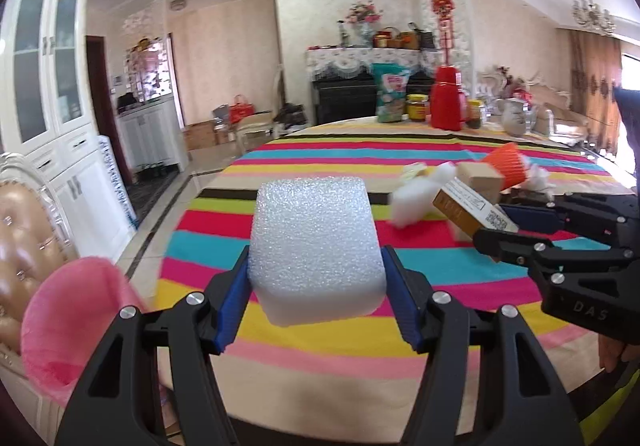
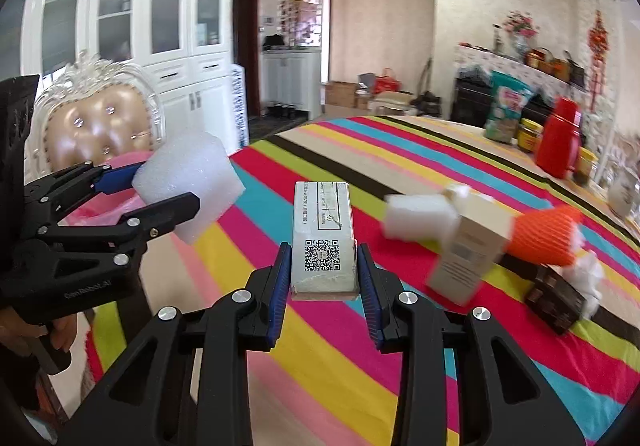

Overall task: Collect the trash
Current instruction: 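Carry the foam block and white box toward the pink bin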

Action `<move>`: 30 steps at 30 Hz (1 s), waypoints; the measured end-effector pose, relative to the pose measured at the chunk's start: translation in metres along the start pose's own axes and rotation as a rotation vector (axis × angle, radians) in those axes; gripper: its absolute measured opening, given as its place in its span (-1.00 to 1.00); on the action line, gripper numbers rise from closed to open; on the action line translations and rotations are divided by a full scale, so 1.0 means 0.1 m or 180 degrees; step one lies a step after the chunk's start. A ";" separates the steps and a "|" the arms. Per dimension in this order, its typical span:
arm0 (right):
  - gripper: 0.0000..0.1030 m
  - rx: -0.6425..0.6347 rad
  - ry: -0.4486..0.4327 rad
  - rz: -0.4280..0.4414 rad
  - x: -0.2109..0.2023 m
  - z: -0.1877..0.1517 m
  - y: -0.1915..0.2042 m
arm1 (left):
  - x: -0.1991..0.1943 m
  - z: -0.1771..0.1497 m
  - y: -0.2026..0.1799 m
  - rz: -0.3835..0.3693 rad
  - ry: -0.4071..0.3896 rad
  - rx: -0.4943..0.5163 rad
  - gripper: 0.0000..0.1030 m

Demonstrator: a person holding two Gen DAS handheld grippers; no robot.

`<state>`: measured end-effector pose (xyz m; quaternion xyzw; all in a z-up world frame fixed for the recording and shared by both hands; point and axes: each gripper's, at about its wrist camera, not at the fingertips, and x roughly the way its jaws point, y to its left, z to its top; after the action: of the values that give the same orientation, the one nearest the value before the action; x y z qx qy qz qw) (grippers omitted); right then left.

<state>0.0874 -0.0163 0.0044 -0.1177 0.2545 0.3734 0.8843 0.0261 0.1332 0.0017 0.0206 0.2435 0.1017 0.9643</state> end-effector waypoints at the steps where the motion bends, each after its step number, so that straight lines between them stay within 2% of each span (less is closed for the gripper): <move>1: -0.34 -0.0018 0.0009 0.0029 0.03 0.01 0.05 | -0.01 -0.02 0.06 0.0040 0.0010 -0.0015 0.17; 12: -0.34 -0.0296 0.0144 0.0503 0.49 0.25 0.77 | -0.20 -0.28 0.80 0.0456 0.0103 -0.0275 0.17; 18: -0.34 -0.0428 0.0224 0.0841 0.79 0.41 1.27 | -0.37 -0.37 1.43 0.0757 0.0136 -0.0486 0.17; 22: -0.34 -0.0456 0.0261 0.1055 1.00 0.53 1.58 | -0.45 -0.45 1.90 0.0982 0.0243 -0.0543 0.18; 30: -0.34 -0.0385 0.0383 0.1361 1.42 0.79 2.10 | -0.44 -0.61 2.61 0.1184 0.0383 -0.0751 0.18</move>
<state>0.0488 0.2465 -0.0089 -0.1359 0.3030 0.5591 0.7597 -0.0892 0.3791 -0.0086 -0.0538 0.2789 0.3065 0.9085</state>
